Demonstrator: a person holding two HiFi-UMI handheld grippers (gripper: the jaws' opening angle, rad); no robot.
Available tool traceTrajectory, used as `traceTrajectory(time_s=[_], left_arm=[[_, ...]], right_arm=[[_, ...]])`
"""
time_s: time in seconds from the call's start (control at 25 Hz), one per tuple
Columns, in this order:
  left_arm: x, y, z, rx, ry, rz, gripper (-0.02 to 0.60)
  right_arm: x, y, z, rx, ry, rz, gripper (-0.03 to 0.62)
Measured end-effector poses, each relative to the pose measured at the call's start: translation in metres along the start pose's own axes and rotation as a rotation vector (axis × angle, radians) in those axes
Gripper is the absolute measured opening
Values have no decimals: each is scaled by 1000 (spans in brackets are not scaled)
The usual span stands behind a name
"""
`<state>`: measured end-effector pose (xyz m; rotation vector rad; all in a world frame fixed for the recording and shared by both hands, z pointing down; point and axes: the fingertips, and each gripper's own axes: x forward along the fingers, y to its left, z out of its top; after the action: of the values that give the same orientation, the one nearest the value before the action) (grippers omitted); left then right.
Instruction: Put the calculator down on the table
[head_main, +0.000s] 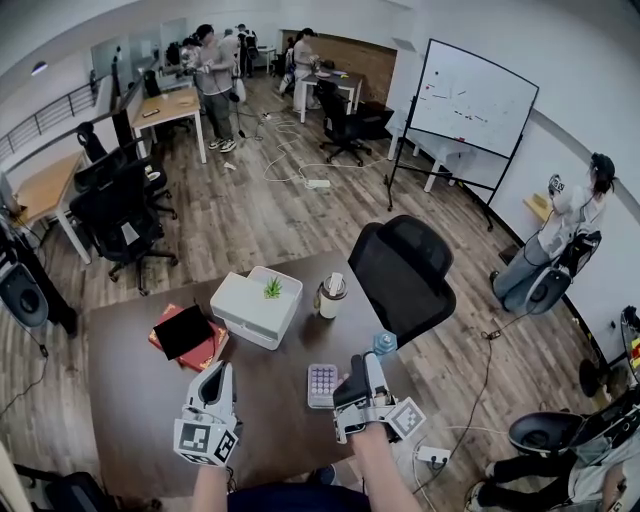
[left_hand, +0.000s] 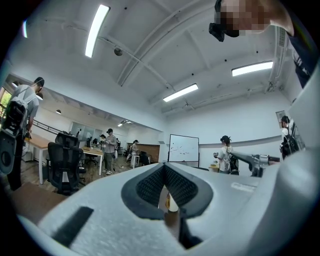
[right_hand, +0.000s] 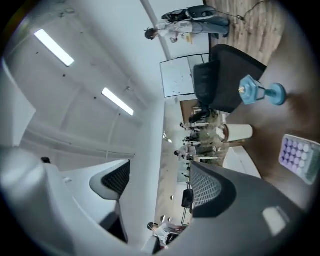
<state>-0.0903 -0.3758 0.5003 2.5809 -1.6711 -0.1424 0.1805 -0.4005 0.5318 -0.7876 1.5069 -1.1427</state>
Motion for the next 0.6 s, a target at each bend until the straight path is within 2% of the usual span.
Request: traceTrajectory(time_s=[0.2,0.32,0.4,0.44,0.6], left_arm=[[-2,2,3,-3,-14,10,-5],[-3,4,1,-5,-9,12,-5],[-4,5,0,-9,-8,8,-5],[-4,5,0,-10,-7,6,-5],[-4,6,2,-9,-8,1,-5]], right_arm=[[5,38,6,-50,-9,75,378],[2,51,8,-190,6,75,373],[1,59,6,-339,40,55,373],[2,63,4,-446,67,35,373],[3,69,-2,-941,199,-65,371]])
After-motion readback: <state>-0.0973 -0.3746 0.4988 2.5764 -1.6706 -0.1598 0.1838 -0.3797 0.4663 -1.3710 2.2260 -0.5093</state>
